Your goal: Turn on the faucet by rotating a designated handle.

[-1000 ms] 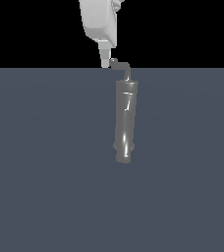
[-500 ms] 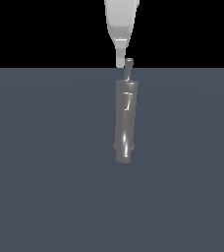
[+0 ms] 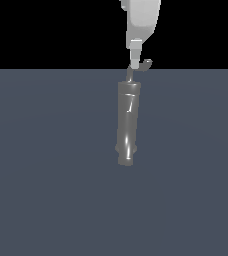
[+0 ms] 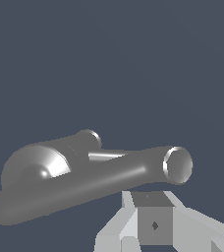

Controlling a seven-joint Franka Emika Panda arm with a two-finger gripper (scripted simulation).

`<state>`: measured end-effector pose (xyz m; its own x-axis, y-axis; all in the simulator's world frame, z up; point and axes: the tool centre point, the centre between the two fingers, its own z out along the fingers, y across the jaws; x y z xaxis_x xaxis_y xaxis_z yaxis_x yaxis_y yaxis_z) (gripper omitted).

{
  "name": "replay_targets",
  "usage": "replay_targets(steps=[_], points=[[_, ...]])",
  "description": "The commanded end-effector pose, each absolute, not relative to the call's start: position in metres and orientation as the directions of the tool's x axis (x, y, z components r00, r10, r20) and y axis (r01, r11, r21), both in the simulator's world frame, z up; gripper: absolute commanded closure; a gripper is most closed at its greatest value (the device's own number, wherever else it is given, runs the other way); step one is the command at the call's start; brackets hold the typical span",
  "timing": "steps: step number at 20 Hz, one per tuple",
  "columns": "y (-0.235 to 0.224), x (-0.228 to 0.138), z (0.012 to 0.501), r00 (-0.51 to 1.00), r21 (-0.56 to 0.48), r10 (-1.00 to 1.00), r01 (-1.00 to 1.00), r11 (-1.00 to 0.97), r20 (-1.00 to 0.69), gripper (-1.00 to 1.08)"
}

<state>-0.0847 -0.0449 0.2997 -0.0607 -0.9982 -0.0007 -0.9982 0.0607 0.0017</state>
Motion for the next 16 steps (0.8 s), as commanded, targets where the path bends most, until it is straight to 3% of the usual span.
replay_targets(steps=[1, 16], points=[[-0.062, -0.080, 0.300, -0.079, -0.001, -0.997, -0.997, 0.079, 0.000, 1.08], [-0.113, -0.055, 0.300, -0.102, 0.000, -0.995, -0.995, 0.102, 0.000, 1.08]])
